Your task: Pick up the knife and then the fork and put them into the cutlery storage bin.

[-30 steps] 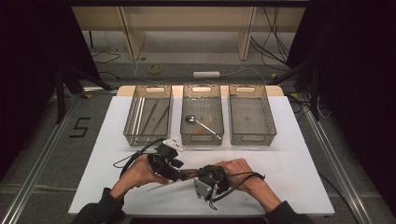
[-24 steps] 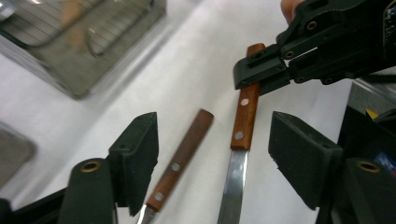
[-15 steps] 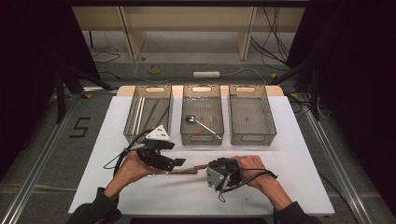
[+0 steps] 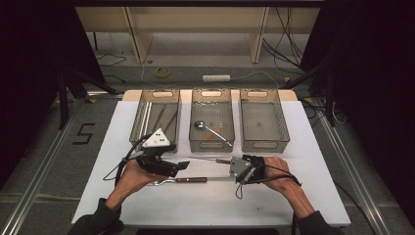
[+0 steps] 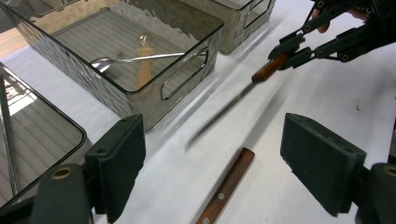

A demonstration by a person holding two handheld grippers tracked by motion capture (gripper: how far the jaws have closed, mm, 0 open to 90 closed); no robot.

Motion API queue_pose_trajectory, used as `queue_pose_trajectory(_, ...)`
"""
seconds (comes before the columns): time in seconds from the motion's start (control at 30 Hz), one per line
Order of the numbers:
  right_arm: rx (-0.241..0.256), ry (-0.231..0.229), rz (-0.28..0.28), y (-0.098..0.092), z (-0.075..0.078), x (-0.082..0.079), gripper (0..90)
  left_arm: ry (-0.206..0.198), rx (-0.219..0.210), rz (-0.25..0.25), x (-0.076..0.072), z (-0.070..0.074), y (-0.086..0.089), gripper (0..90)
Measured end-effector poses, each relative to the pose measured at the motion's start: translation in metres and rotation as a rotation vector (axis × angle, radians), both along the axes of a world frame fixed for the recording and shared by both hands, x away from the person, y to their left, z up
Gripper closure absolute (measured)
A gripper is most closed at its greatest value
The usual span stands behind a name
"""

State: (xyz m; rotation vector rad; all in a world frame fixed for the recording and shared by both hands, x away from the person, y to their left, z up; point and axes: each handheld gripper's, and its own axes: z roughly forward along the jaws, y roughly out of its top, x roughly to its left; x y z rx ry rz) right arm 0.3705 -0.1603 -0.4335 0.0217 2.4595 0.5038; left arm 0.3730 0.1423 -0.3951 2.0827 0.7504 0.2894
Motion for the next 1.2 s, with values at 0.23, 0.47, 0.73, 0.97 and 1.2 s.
queue_pose_trajectory(0.23, 0.096, 0.044, -0.118, -0.018, 0.011, 0.010, 81.4, -0.034, -0.041, 0.051, 0.002, -0.008, 0.010, 20.1)
queue_pose_trajectory(0.47, 0.228, 0.086, -0.230, -0.037, 0.024, 0.021, 81.4, -0.005, -0.064, 0.072, 0.004, -0.018, 0.018, 20.0)
queue_pose_trajectory(0.73, 0.334, 0.122, -0.319, -0.052, 0.036, 0.032, 81.4, -0.046, -0.105, 0.100, -0.002, -0.024, 0.022, 19.5)
queue_pose_trajectory(0.97, 0.396, 0.152, -0.424, -0.065, 0.044, 0.049, 81.3, -0.052, -0.100, 0.117, -0.006, -0.028, 0.023, 19.4)
queue_pose_trajectory(1.2, 0.437, 0.174, -0.529, -0.078, 0.051, 0.072, 81.3, -0.047, -0.099, 0.129, -0.008, -0.031, 0.024, 19.3)
